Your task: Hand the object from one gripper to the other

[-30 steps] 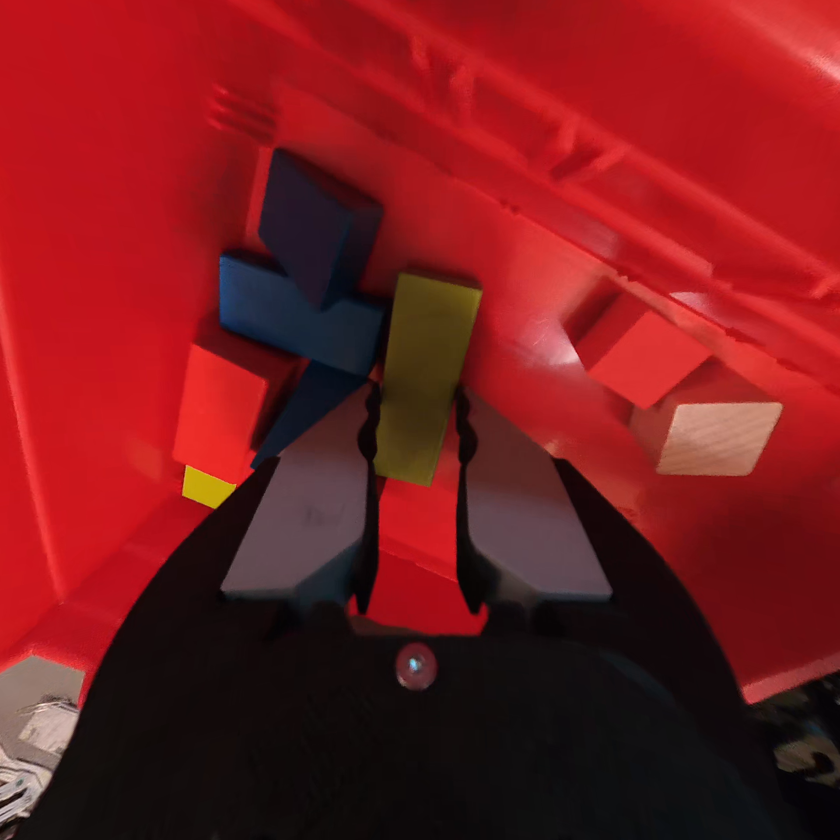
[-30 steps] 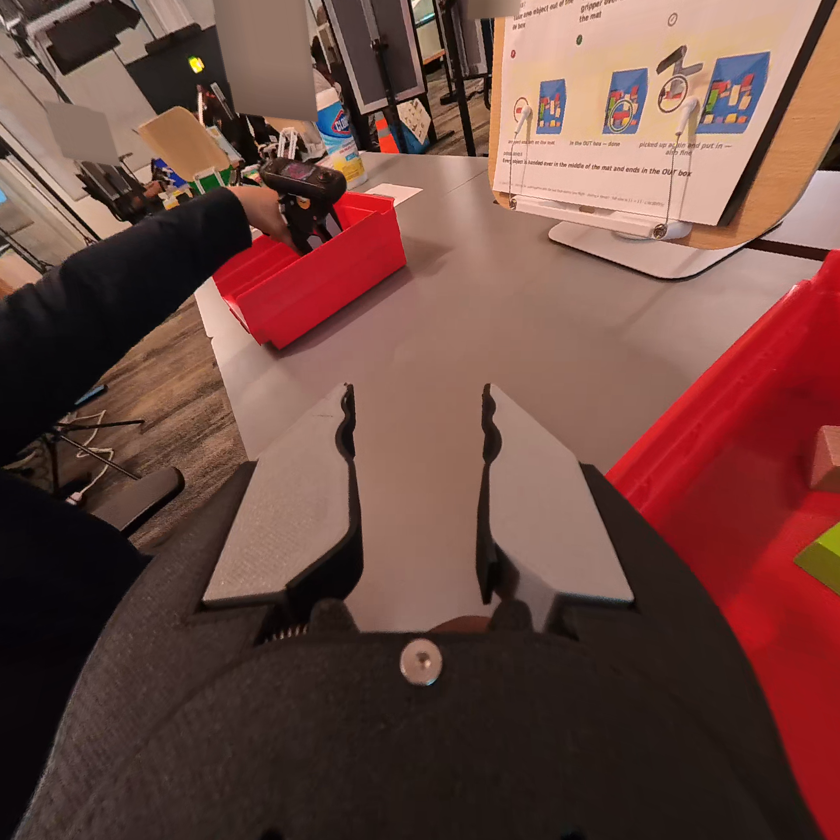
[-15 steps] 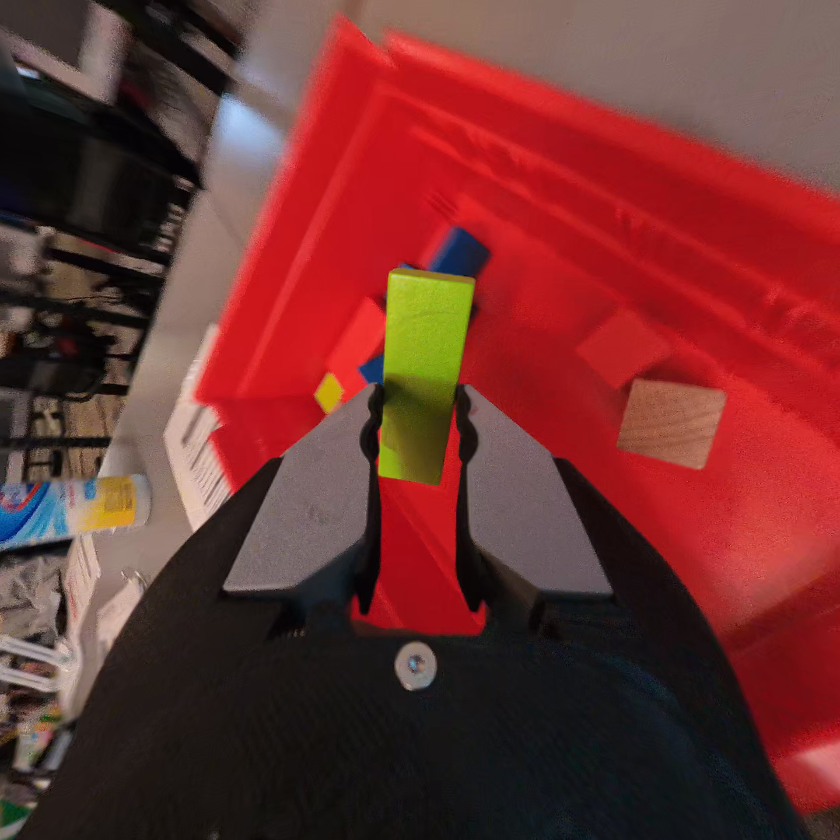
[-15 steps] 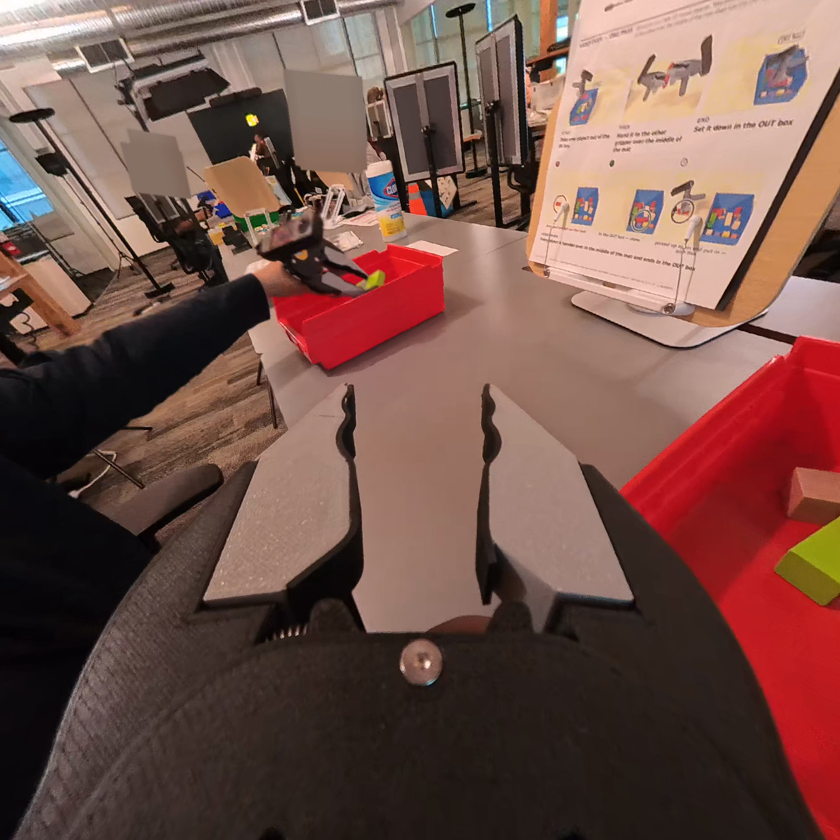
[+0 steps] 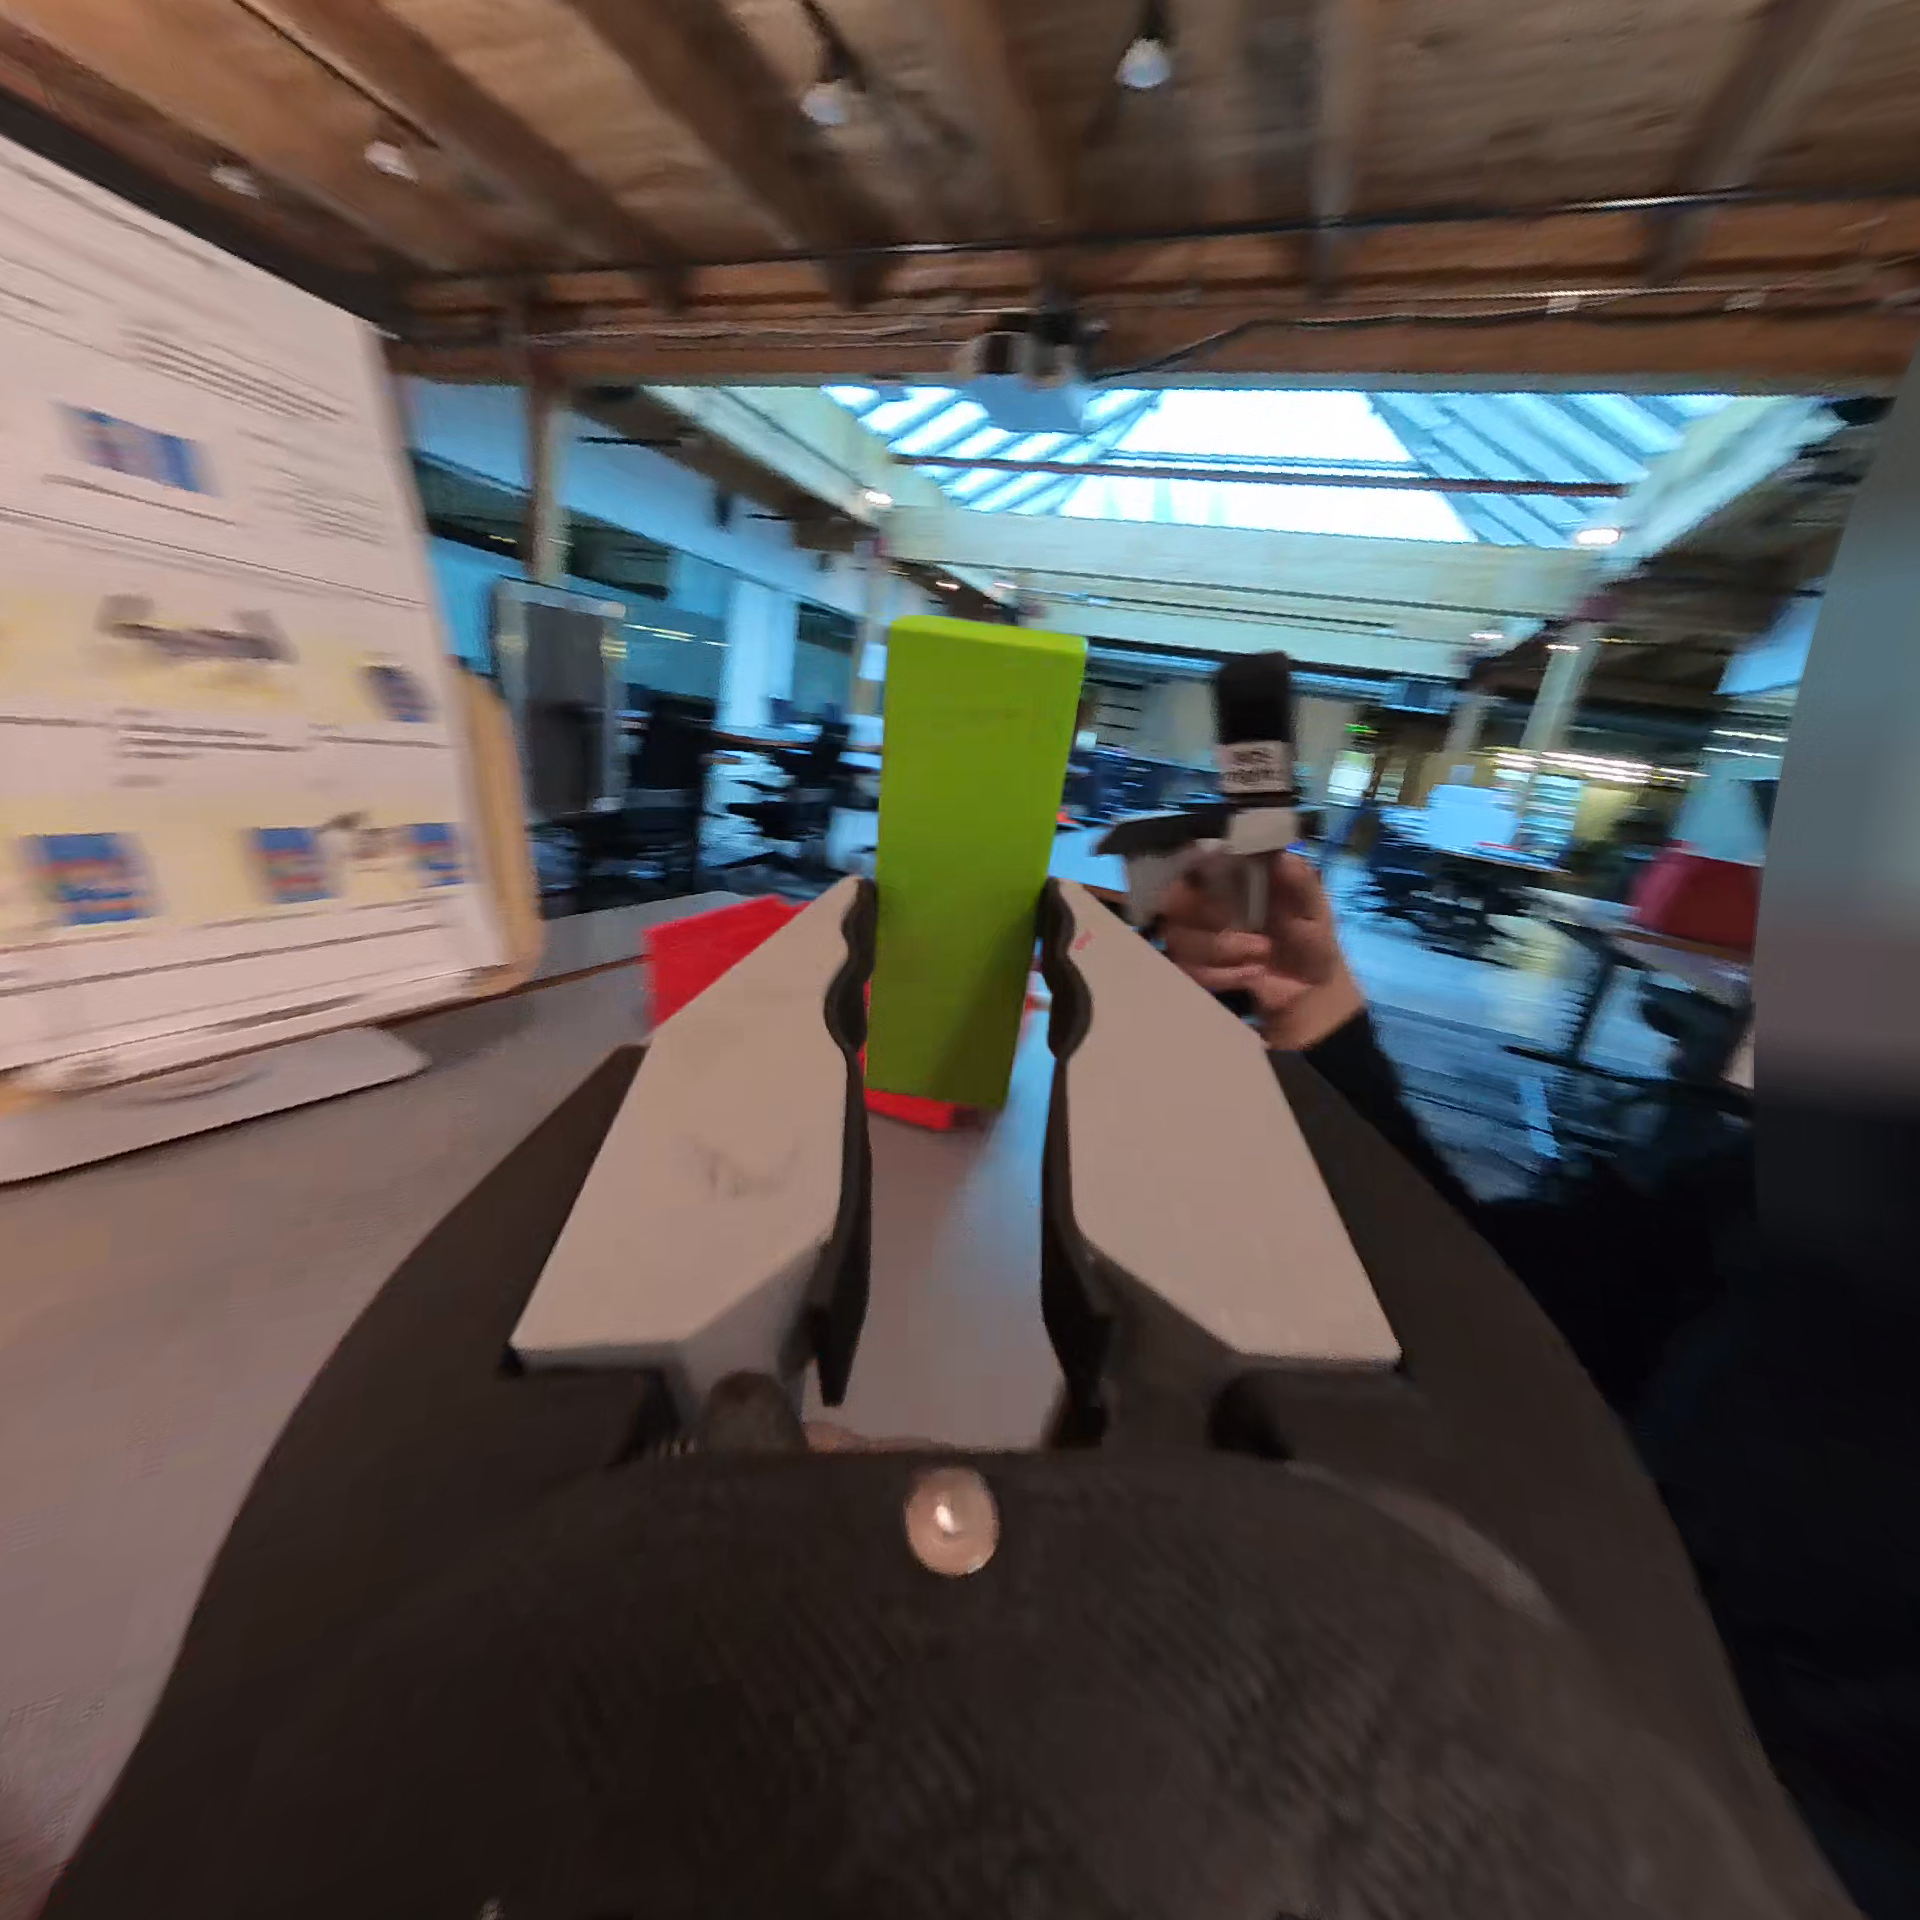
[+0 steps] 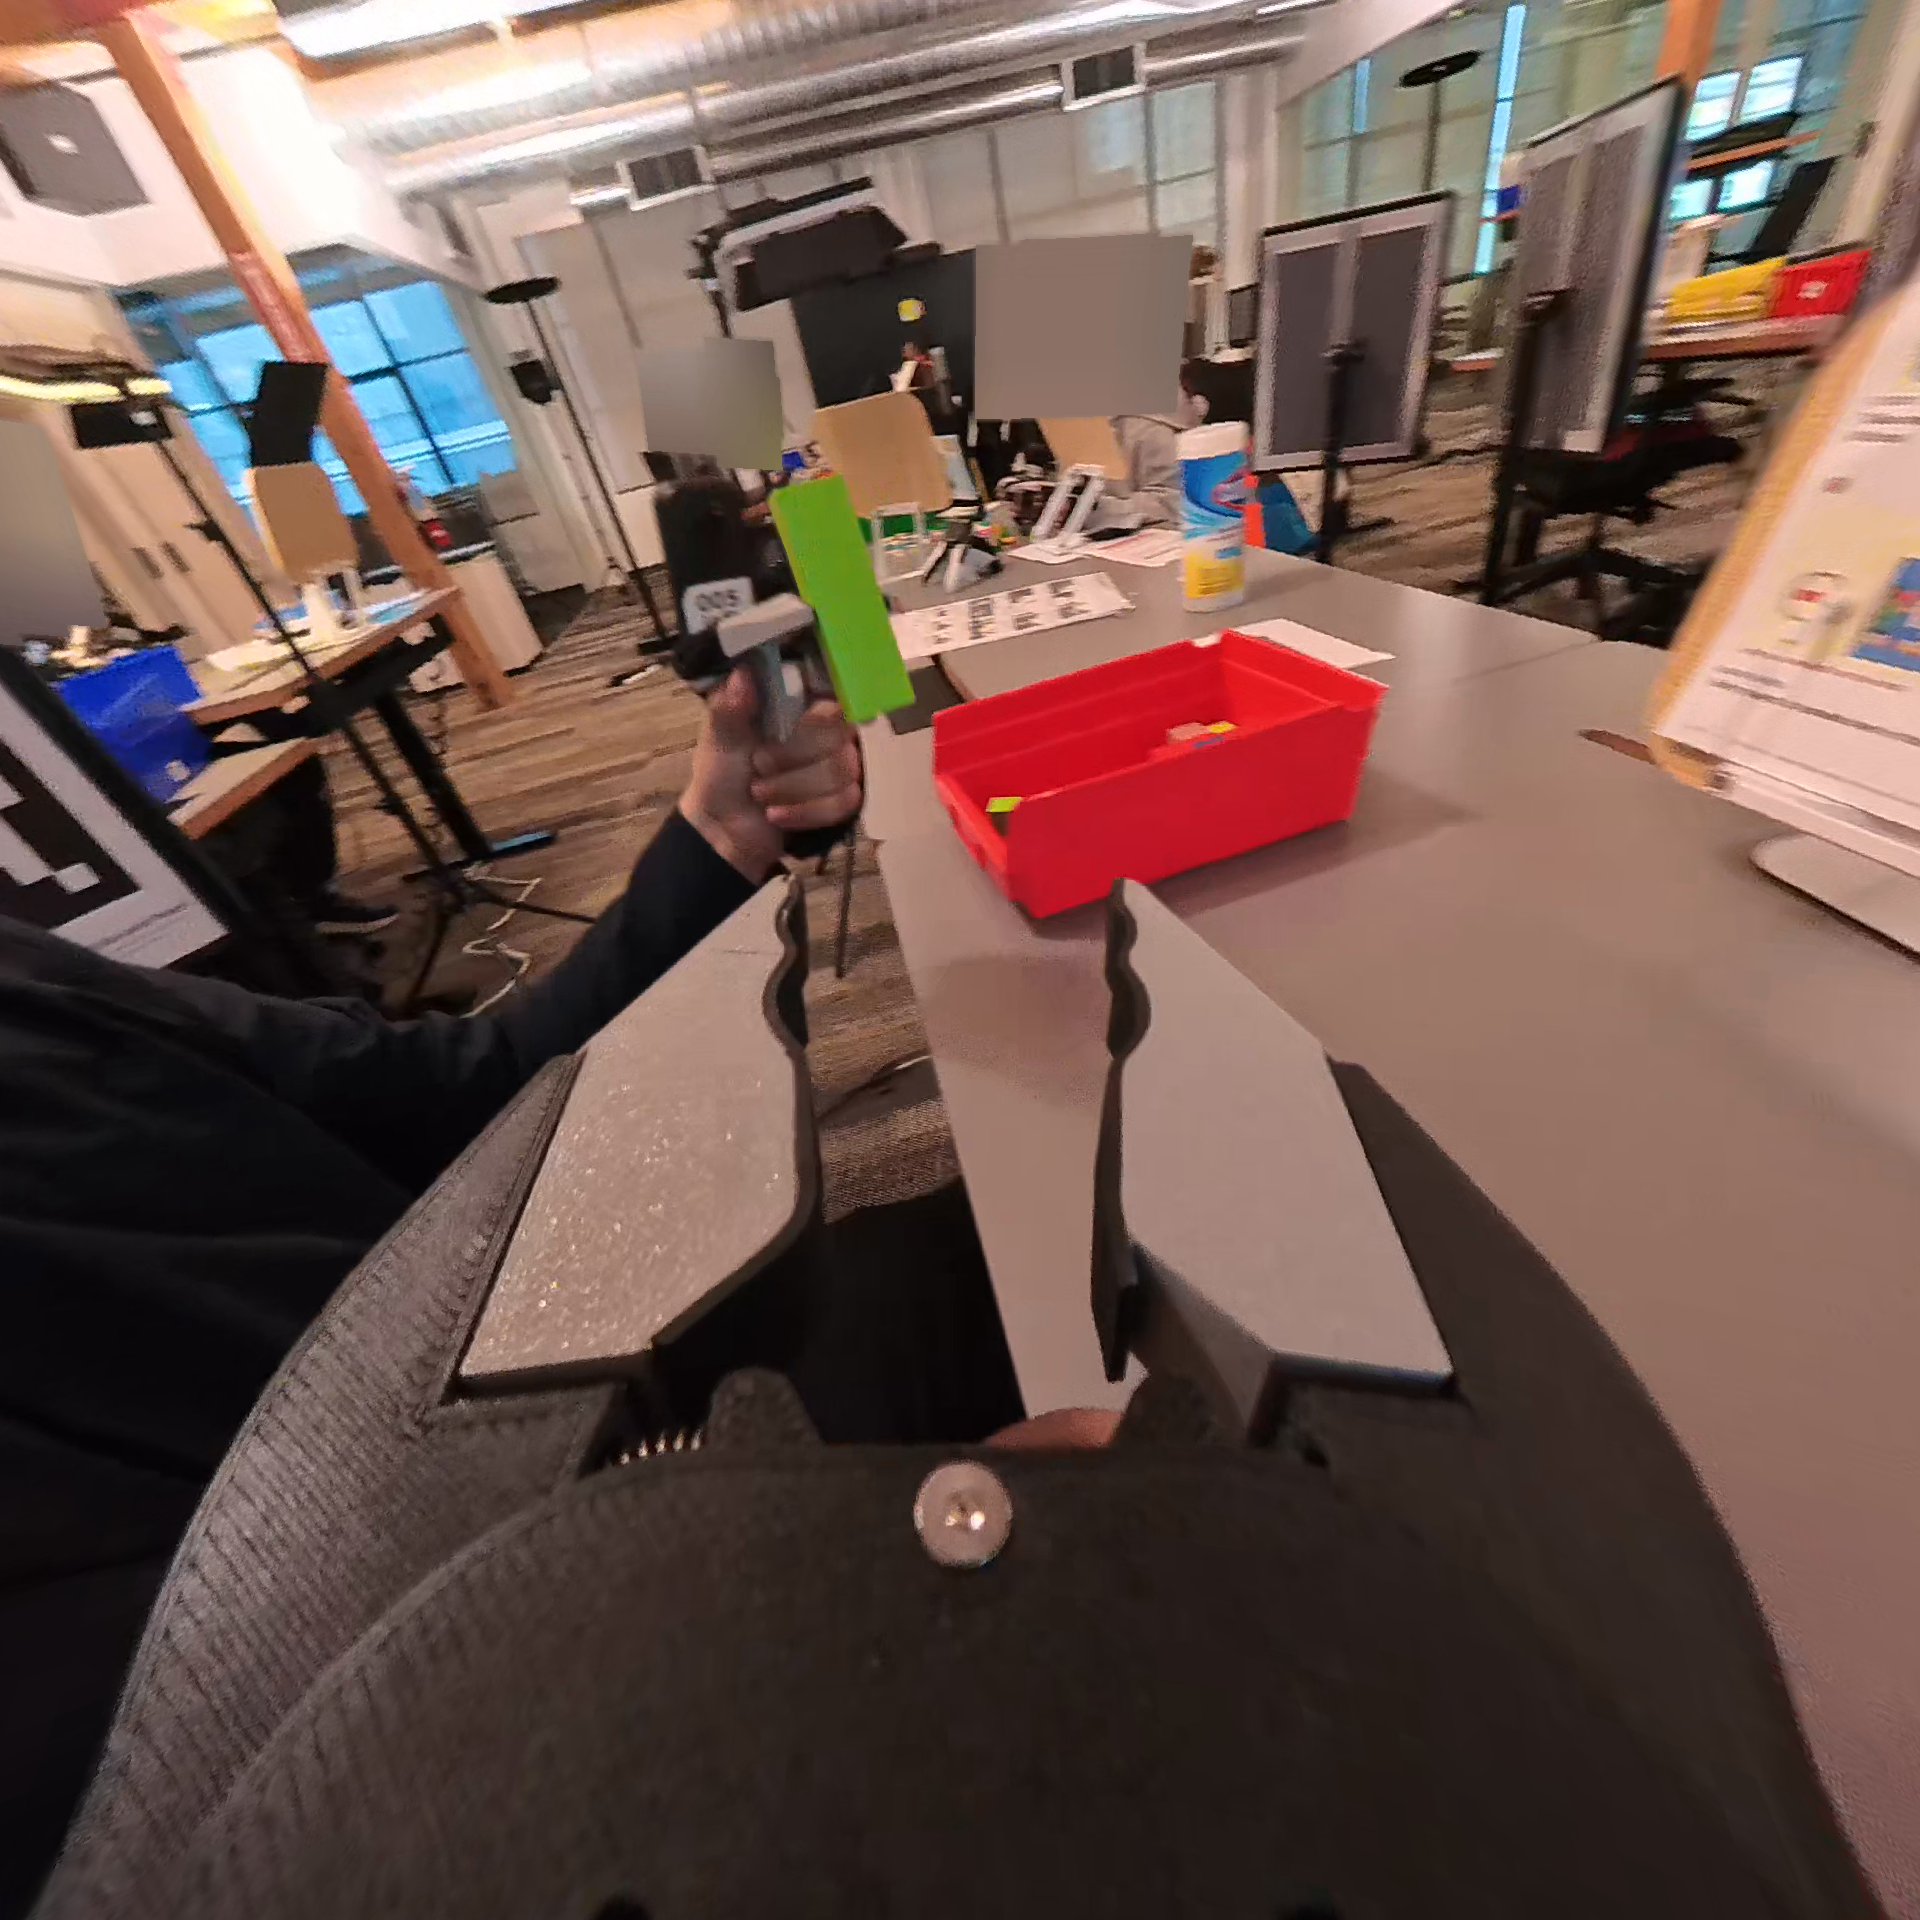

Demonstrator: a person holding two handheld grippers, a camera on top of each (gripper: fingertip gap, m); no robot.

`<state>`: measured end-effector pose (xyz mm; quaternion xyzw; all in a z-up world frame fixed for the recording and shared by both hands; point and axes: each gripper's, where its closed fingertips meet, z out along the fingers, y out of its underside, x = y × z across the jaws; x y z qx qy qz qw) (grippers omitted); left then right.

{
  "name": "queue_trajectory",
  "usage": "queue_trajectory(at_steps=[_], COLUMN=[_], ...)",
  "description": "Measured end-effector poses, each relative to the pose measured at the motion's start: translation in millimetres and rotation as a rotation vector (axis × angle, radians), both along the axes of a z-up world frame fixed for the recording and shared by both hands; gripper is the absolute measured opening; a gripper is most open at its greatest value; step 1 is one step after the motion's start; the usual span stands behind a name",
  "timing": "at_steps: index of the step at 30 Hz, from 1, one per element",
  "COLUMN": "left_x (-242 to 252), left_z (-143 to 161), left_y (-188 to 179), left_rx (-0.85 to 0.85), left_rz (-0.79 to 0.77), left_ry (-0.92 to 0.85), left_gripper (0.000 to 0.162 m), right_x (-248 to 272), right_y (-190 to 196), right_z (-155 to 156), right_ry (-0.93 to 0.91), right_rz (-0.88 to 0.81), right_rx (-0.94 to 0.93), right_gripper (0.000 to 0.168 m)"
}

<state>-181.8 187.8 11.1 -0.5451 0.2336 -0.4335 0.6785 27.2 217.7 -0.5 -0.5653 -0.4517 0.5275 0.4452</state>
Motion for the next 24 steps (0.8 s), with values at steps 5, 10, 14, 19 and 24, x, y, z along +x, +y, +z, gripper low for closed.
queue_trajectory(at_steps=[5,10,14,19,24], left_x=[93,142,155,163,165], left_z=[-21,-35,-46,-56,-63], left_y=[-22,-38,-40,-38,-32], left_rx=[-0.053,-0.037,-0.040,-0.061,-0.100], left_rz=[-0.220,-0.286,-0.280,-0.274,-0.262], left_ry=[0.078,0.206,0.267,0.299,0.307], left_gripper=[0.030,0.030,0.030,0.030,0.030], right_x=[-40,-59,-63,-68,-74], right_y=[-41,-64,-69,-72,-64], right_z=[-4,-17,-14,-19,-23], right_ry=[-0.008,-0.043,-0.006,-0.014,-0.027], right_rz=[0.117,0.147,0.164,0.182,0.114], right_rx=[0.030,0.057,0.074,0.085,0.152], right_gripper=[0.056,0.058,0.057,0.050,0.032])
